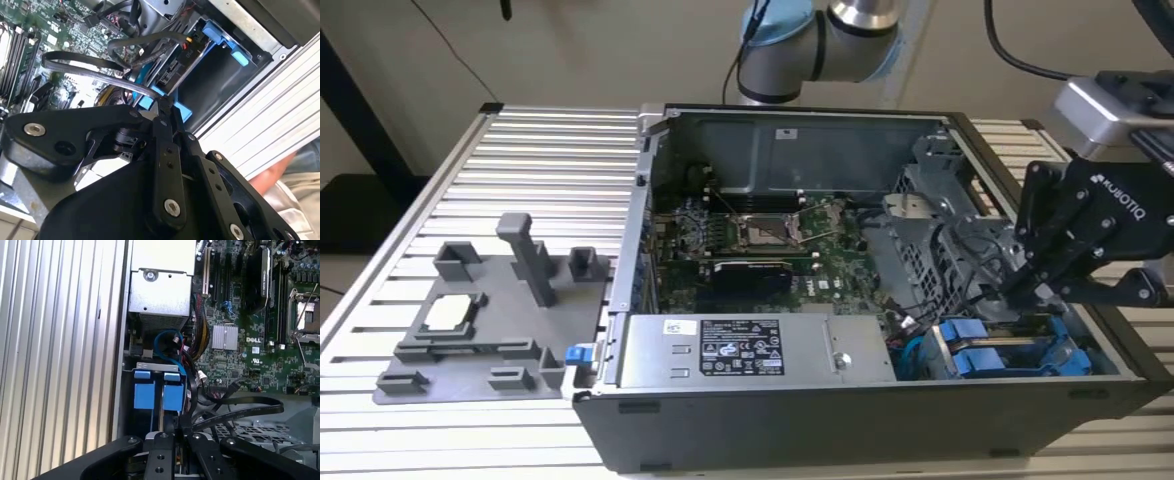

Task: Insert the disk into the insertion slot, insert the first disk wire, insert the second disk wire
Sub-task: 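Insert the second disk wire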

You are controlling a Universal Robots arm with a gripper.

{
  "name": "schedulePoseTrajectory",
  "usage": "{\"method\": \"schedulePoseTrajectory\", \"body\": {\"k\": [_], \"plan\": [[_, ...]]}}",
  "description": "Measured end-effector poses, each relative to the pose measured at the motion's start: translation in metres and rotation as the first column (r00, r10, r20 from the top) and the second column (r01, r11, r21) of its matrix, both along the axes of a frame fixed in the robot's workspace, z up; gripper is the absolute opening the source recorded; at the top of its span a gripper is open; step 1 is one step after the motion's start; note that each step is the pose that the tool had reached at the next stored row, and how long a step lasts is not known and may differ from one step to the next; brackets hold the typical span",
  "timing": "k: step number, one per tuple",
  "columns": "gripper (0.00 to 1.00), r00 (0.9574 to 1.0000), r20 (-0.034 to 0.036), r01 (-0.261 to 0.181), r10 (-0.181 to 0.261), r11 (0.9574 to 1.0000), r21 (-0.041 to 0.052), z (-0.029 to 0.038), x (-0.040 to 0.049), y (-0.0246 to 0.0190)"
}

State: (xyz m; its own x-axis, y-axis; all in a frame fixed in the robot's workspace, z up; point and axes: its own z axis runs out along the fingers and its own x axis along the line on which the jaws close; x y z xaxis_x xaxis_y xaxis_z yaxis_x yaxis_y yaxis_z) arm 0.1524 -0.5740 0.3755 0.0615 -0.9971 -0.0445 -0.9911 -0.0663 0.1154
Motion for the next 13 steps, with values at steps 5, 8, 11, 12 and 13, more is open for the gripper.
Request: {"method": "schedulePoseTrajectory", "body": {"k": [5, 8, 11, 12, 13], "plan": [[0.16, 1.0000, 0.0023, 0.000, 0.000, 1.0000, 0.0074, -0.0019, 0.0004, -0.0002], [0.16, 1.0000, 0.0054, 0.000, 0.000, 1.0000, 0.0077, -0.0036, 0.0004, -0.0003], [0.16, 0.9999, 0.0172, 0.000, 0.000, 1.0000, 0.0084, -0.0066, 0.0004, -0.0002], [0.16, 0.9998, 0.0218, 0.000, 0.000, 1.0000, 0.0089, -0.0074, 0.0004, -0.0002], [0.16, 0.9996, 0.0265, 0.000, 0.000, 1.0000, 0.0095, -0.0083, 0.0004, -0.0002]]}}
